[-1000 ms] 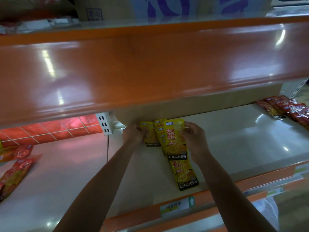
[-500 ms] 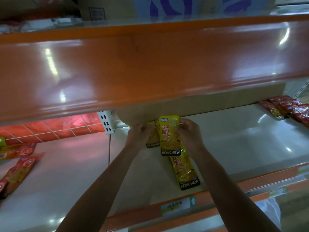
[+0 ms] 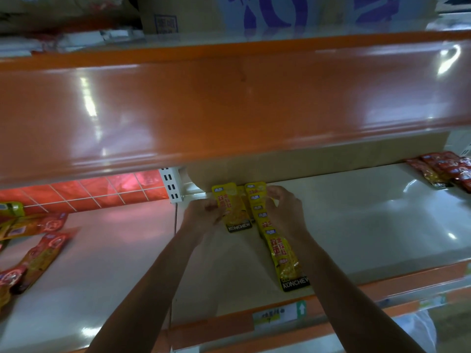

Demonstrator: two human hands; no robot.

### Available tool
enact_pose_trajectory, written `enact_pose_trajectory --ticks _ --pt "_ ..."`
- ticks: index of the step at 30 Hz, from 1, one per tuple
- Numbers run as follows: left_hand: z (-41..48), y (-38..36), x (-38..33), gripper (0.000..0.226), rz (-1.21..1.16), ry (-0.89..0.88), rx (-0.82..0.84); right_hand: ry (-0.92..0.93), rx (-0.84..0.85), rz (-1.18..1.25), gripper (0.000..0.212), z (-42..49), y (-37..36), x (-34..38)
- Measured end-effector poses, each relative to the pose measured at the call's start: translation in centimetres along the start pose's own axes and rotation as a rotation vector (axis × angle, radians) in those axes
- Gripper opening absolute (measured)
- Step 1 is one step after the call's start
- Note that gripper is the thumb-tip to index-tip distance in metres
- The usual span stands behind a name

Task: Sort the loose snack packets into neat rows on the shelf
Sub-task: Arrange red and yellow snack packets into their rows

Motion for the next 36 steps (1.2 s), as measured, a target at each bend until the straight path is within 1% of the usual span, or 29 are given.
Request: enact_pose_trajectory --ticks 6,10,11,15,21,27,33,36 --pt "0.2 -1.4 0.3 0.021 0.105 0.034 -0.018 0.013 0.034 -0.185 0.038 -0.8 -0.2 -0.5" --pt "0.4 -1.9 0.0 0.011 0.152 0.038 -0.010 0.017 0.052 -0.254 0.040 -1.1 -0.2 -0.9" --pt "0.5 -2.0 -0.1 0.010 0.174 0.034 -0.017 0.016 0.057 -0.256 0.041 -1.2 -0.2 -1.0" --pt "0.6 -2.0 -0.1 0.022 0.275 0.016 -0.034 0.026 0.074 -0.265 0.040 -1.3 -0.5 -1.1" --pt "0.7 -2.2 0.1 0.030 0.314 0.017 -0.066 0.013 0.091 -0.274 0.040 -1.5 -0.6 -1.2" --pt "0.4 -2.3 -0.1 0.031 0.431 0.009 -0.114 0.043 0.091 -0.295 0.040 -2.1 -0.1 -1.0" --pt "-2.6 -1.8 -0.6 0.032 0.573 -0.019 -0.190 0.145 0.080 -0.341 0.027 -3.1 -0.4 0.2" --pt "-5.4 -1.2 -0.3 0.031 0.686 -0.066 -0.223 0.215 0.133 -0.332 0.029 -4.4 -1.8 1.7"
Point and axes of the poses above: each hand's wrist, its own z-axis towards the middle knuckle, its own y-axis out of the back of the hand, x = y × z, the point moved 4 cm from there along z, towards the middle knuckle, and after that the axes turned 9 degrees about x, right-handed, at the moved point
